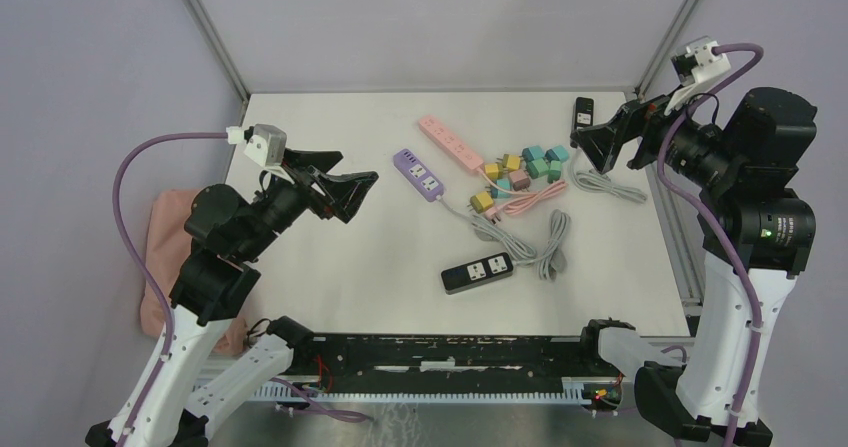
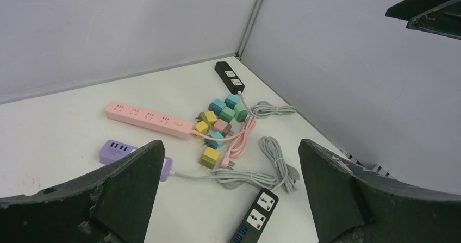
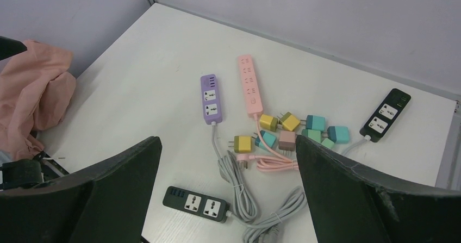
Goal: Pull the plug off the socket
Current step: Reset both arms
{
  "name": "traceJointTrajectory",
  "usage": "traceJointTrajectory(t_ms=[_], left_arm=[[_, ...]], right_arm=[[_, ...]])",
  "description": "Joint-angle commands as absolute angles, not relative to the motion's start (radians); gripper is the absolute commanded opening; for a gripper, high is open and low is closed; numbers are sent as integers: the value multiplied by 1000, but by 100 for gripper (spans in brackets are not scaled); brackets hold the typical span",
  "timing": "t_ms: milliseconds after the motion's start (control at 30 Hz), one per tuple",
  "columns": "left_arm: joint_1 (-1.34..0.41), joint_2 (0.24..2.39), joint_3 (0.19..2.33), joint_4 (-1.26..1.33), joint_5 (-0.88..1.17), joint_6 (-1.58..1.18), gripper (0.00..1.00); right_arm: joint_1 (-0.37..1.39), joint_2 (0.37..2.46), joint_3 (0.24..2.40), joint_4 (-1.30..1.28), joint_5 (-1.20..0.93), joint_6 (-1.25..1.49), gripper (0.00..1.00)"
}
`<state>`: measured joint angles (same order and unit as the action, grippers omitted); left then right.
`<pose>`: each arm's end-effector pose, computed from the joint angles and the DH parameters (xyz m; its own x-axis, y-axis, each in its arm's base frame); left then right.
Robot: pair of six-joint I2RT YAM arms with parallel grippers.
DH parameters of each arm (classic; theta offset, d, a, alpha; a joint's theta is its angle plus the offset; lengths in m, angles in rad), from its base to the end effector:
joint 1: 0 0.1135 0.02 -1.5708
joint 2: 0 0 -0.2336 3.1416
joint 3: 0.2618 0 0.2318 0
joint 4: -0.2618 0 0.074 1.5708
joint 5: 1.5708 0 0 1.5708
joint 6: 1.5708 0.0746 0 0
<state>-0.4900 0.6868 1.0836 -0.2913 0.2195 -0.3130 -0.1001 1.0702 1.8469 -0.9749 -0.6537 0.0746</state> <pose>0.1412 -0.0937 0.4189 -0.1119 -0.2809 -0.9532 0.6474 0.7071 -0.2844 0.1599 0.0295 0.4919 -0.2337 0.0829 -0.9688 -0.4979 0.8456 0.1925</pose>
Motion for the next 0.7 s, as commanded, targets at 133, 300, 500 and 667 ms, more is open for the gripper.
traceJointTrajectory(t_ms=[133,300,500,667], left_arm=[[-486,685,1101,-276,239,-295,99],[-485,686,1100,-275,240,-295,99],[-486,690,1099,-272,244,-294,99],[-485,693,1098,-270,245,-295,99]], right_arm=[[-104,1058,1858,-970,-641,64,100],[-104,1059,1859,-969,-640,64,100],[-104,1060,1856,-969,-640,64,100],[-103,1060,1853,-969,-638,64,100]])
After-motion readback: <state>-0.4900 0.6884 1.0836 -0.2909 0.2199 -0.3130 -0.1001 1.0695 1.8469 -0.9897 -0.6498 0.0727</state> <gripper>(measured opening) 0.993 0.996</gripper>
